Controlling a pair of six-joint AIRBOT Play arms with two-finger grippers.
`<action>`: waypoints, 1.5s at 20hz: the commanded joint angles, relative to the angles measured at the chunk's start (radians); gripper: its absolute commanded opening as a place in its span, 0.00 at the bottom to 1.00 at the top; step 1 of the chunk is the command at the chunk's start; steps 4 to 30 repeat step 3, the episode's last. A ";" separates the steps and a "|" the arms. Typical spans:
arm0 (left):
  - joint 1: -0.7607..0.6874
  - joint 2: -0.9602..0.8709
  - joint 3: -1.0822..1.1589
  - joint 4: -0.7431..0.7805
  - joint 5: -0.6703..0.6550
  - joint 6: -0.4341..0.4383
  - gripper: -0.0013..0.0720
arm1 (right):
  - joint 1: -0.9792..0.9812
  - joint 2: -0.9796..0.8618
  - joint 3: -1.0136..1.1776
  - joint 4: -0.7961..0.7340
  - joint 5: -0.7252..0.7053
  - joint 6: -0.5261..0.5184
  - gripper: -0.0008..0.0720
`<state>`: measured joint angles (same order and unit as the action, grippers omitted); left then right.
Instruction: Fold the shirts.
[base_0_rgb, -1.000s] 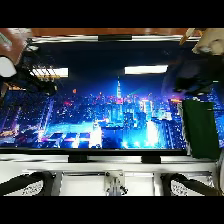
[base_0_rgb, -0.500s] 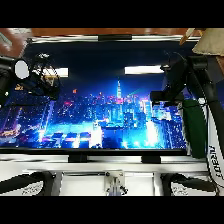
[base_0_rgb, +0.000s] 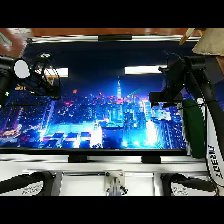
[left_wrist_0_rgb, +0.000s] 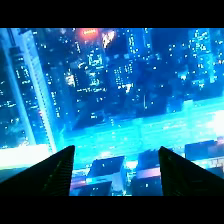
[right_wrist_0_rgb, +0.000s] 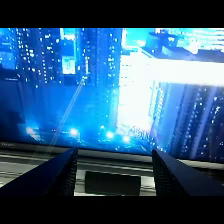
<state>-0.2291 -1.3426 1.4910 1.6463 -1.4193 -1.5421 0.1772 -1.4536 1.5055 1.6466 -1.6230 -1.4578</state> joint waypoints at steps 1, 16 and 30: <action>0.000 -0.001 0.000 -0.005 0.001 0.004 0.84 | 0.000 0.000 0.001 0.000 0.001 0.001 0.78; 0.000 0.000 0.000 -0.005 0.001 0.003 0.84 | 0.000 0.000 0.001 0.000 0.001 0.001 0.77; 0.000 0.000 0.000 -0.005 0.001 0.003 0.84 | 0.000 0.000 0.001 0.000 0.001 0.001 0.77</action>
